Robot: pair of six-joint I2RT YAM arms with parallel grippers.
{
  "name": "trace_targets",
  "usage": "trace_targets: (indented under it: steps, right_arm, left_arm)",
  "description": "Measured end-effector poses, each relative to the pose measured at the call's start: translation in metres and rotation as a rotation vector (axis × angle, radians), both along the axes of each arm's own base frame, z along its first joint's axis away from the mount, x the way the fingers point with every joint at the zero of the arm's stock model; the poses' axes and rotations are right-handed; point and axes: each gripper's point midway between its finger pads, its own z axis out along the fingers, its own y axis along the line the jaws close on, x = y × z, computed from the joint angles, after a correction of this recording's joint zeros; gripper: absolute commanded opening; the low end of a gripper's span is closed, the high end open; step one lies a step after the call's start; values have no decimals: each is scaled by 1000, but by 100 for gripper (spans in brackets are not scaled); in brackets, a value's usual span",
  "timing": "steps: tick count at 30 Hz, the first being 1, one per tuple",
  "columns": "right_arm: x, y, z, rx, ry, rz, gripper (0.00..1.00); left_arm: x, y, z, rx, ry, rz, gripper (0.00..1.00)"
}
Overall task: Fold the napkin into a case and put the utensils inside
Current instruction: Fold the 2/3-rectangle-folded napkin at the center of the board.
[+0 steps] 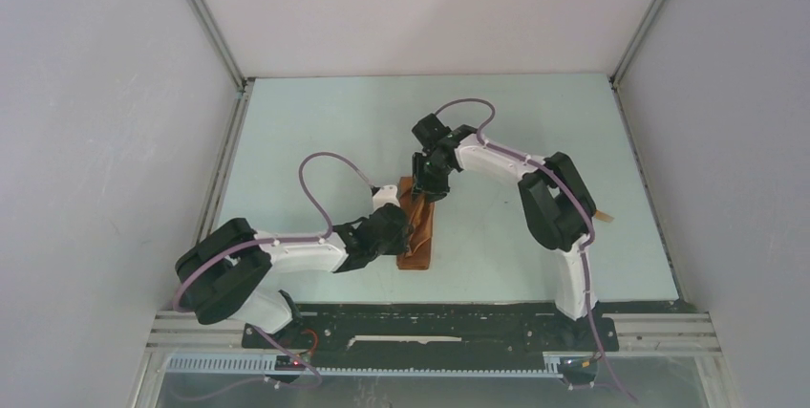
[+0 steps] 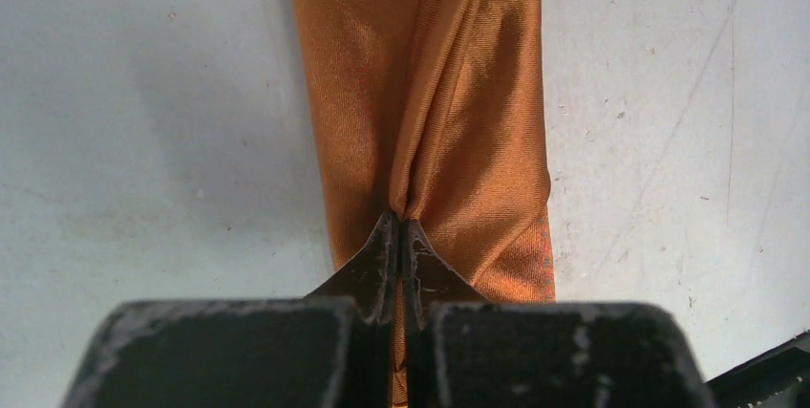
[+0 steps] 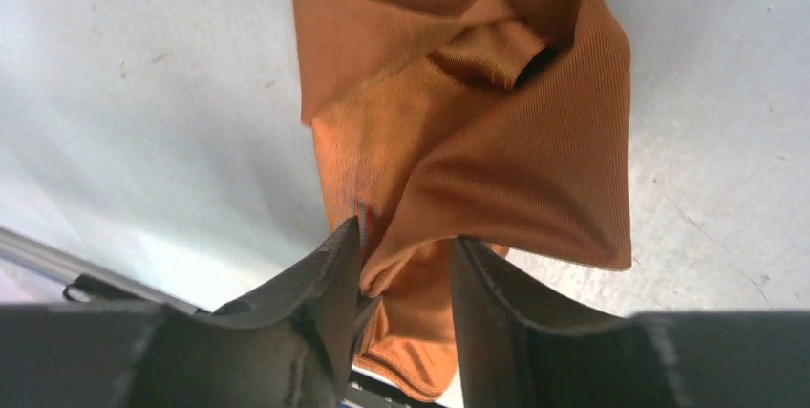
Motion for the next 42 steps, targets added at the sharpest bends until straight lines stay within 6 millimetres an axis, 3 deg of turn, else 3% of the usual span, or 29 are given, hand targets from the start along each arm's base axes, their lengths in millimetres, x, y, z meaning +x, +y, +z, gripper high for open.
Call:
trace_targets:
  steps: [6,11,17,26,36,42]
  right_arm:
    - [-9,-15,32,102,-34,-18,66]
    - [-18,-47,57,242,-81,-83,77]
    - [7,-76,39,368,-74,-181,77]
    - [30,-47,32,537,-74,-175,67]
    - [38,-39,30,579,-72,-198,46]
    - [39,-36,34,598,-71,-199,53]
  left_arm:
    - [1,-1,0,-16,-3,5,0]
    - [0,-2,1,-19,-3,3,0]
    - [0,-2,1,-20,-3,3,0]
    - [0,-3,1,-24,-1,-1,0]
    - [-1,-5,2,-32,3,-10,0]
    - [-1,-5,2,-32,3,-10,0]
